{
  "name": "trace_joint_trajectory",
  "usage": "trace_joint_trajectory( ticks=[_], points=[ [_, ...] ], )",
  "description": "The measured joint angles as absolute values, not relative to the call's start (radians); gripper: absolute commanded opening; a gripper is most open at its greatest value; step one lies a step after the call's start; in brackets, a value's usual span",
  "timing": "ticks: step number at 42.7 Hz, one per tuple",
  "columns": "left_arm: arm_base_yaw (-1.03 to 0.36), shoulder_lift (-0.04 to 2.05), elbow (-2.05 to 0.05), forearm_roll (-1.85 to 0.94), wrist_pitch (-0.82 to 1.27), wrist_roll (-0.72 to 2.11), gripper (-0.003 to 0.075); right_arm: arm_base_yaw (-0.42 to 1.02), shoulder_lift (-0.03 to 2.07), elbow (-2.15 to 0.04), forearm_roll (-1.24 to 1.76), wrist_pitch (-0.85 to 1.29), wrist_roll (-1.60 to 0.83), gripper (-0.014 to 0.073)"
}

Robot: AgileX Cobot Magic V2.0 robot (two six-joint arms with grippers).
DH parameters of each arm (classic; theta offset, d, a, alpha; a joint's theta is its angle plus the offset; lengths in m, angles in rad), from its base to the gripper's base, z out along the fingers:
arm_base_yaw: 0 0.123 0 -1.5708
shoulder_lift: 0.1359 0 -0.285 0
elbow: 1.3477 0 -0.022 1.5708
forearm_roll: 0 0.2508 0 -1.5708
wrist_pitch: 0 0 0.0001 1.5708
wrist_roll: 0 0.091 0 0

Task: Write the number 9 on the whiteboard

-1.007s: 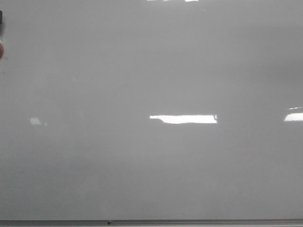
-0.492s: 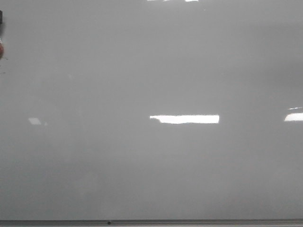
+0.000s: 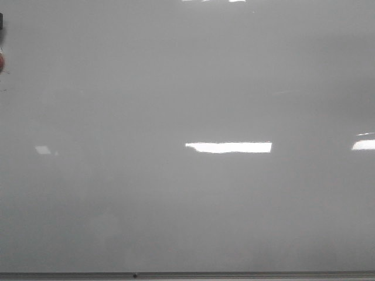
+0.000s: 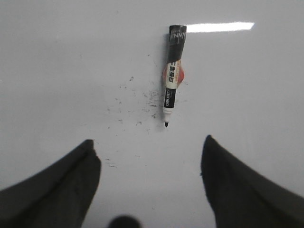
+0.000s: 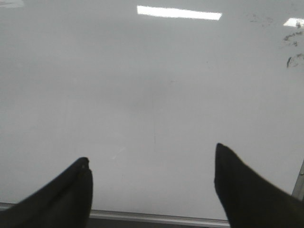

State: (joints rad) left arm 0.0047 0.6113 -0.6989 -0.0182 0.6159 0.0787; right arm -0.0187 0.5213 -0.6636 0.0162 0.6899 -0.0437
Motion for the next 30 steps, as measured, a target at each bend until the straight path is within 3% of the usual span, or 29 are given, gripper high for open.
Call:
trace_joint_trajectory(
  ticks=[30],
  points=[
    [-0.075,1.227,-0.905,0.009,0.481,0.103,0.0555,-0.019,0.521,-0.664,0.016,0.69,-0.044,0.0601]
  ],
)
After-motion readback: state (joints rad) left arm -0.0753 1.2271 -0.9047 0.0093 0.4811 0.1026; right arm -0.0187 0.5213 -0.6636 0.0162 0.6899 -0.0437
